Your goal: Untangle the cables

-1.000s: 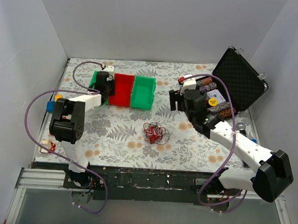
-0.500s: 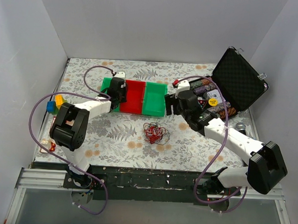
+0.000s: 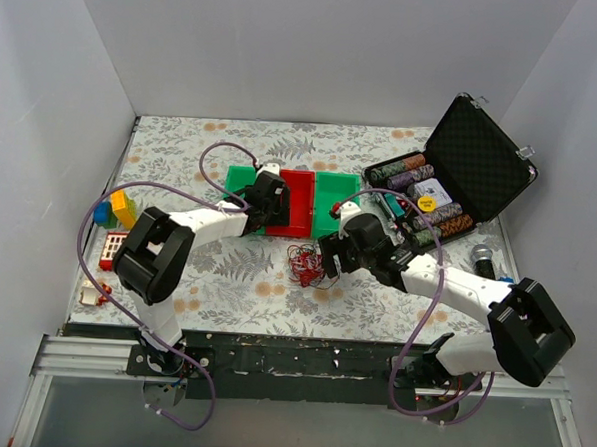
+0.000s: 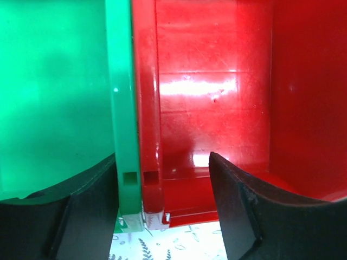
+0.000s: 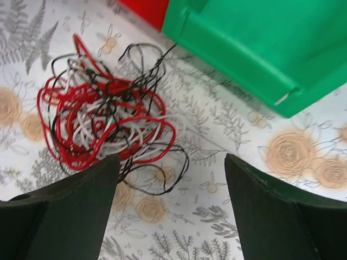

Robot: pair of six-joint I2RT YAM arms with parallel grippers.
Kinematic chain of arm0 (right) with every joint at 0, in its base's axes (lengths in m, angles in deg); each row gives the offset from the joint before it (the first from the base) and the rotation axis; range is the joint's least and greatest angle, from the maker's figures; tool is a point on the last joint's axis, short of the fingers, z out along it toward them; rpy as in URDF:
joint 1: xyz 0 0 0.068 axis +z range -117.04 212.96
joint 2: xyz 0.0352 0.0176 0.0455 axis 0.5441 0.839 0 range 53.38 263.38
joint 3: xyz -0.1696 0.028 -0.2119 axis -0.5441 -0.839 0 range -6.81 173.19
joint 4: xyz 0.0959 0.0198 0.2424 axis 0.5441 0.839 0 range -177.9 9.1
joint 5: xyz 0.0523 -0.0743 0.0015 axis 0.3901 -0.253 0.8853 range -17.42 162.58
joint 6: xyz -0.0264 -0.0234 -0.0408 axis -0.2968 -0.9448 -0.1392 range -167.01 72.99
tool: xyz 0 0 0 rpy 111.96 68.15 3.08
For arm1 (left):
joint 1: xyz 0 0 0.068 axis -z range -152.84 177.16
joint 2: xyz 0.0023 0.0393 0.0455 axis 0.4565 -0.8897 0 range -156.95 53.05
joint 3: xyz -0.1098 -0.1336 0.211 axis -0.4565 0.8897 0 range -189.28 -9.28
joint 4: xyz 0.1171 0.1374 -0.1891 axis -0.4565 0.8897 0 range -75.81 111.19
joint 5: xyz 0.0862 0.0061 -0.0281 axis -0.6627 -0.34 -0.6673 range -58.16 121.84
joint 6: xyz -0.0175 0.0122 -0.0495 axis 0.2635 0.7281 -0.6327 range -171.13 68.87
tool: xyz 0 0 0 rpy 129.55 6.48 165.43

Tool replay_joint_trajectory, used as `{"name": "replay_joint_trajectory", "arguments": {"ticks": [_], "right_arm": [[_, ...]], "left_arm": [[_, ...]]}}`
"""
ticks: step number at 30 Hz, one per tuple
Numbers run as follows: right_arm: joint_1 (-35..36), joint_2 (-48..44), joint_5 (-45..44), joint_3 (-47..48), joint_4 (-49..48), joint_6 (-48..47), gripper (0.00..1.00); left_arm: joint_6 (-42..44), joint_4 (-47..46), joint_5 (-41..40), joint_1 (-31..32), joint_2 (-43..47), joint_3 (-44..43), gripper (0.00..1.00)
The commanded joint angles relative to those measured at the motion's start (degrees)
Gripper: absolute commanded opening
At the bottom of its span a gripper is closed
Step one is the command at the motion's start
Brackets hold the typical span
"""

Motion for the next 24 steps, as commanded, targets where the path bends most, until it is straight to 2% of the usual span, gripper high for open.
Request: {"name": "replay_joint_trajectory", "arguments": {"ticks": [1,6,10,11,16,21,24], "right_arm": [[0.44,-2.66,7.78,-2.01,-4.07,0.21,0.86],[1.23,0.06,16.91,-1.49,-5.31,-1.02,0.8],[3.87,1.12,23.16,-0.26,-5.67,-3.3,0.75],[4.48,1.21,24.21,0.36,-5.06,-3.83,0.74],[6.25,-1.24,27.65,2.3,-0.04,-5.77,0.69],[6.16,-7.92,20.2,-0.25,0.66,-5.07,0.68],[5.55,-11.61,13.61,-1.3,0.23,-4.28,0.66]], "left_arm": [[-3.67,2.64,1.47,0.58,1.82,0.59,0.66],[-2.71,5.27,4.36,0.58,4.71,-1.34,0.76],[2.54,8.88,9.27,0.58,8.93,-1.0,0.96],[3.78,9.23,11.12,0.49,10.33,0.05,0.98],[13.62,10.11,24.72,0.49,19.82,4.97,0.98],[25.48,5.73,39.58,0.58,28.44,12.26,0.98],[31.03,2.13,47.49,0.75,28.37,15.17,0.98]]}}
